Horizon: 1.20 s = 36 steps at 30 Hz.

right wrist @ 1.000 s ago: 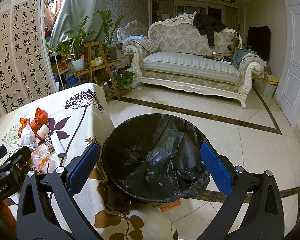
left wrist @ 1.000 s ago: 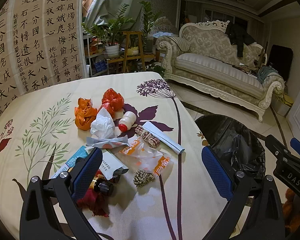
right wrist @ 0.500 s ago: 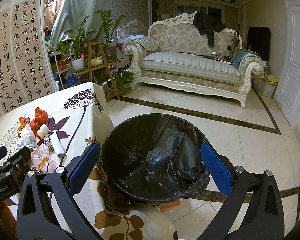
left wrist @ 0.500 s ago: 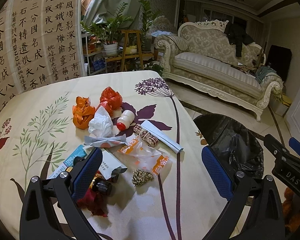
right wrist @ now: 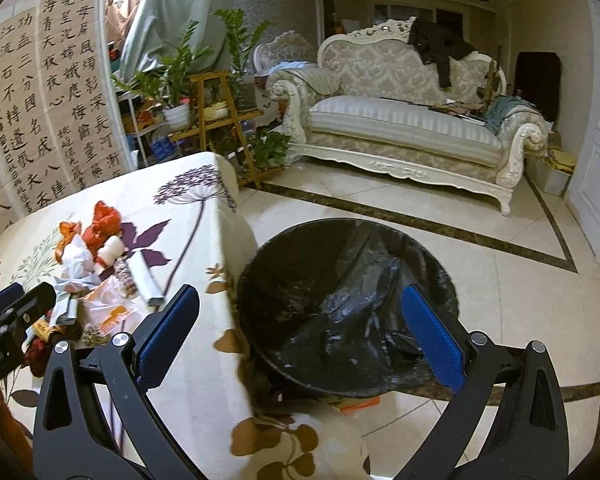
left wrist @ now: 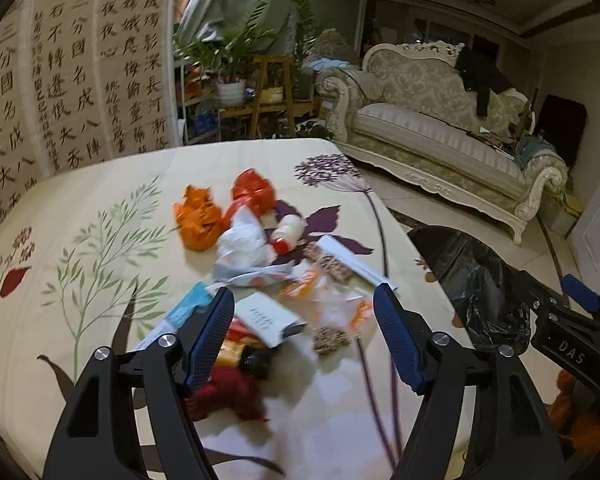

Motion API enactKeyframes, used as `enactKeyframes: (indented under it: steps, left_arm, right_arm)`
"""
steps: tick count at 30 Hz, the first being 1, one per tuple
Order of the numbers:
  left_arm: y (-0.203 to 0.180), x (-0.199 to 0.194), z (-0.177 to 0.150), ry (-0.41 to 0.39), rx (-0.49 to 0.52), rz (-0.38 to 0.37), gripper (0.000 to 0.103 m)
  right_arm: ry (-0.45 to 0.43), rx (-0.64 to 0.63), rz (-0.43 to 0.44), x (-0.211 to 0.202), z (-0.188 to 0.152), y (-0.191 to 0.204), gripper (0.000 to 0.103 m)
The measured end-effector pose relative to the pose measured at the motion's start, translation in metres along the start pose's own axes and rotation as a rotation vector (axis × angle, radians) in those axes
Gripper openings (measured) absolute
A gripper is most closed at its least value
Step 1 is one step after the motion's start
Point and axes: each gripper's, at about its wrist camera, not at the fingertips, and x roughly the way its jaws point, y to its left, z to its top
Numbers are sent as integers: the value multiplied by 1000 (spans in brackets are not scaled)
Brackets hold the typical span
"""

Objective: Collect trash
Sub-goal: 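Reach the right tool to the woven twine ball and close on it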

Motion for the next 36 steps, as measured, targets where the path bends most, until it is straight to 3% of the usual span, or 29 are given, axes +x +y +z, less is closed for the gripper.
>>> enactKeyframes:
  steps: [3,5,12,18,23,33,36]
  left_arm:
    - [20,-6,-1,-8,-28,26,70]
    - [33,-10,-3,-12,-37,54,70]
    - [74,-19,-13,-9,-61,147,77]
    - [100,-21,-26,11,-97,172,79]
    - [112,-23,-34,16,-105,195,79]
    - [126,-24,-41,21,-131,197,79]
    - [125,-24,-41,17,-129,196,79]
  right_arm:
    - [8,-27,34,-3,1,15,98]
    - [15,-42,51,-3,1,24,90]
    - [68,-102,139,2,-6,68,81]
    - [107,-161,191,4,-16,103,80]
    - [166,-186,243,5,-29,122,61]
    - [215,-216,285,25,-36,152,52]
    - [221,-220,291,31,-35,156,42]
